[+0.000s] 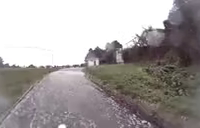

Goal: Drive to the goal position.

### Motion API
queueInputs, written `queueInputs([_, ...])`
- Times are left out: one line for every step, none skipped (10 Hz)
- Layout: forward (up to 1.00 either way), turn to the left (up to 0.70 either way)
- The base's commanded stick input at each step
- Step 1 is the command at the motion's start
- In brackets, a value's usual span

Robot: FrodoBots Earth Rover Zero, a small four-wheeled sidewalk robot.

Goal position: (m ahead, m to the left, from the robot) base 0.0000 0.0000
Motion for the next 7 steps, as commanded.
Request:
queueInputs([0.85, 0.27])
queueInputs([0.85, 0.27])
queueInputs([0.85, 0.27])
queueInputs([0.85, 0.27])
queueInputs([0.85, 0.27])
queueInputs([0.85, 0.27])
queueInputs([0.85, 0.27])
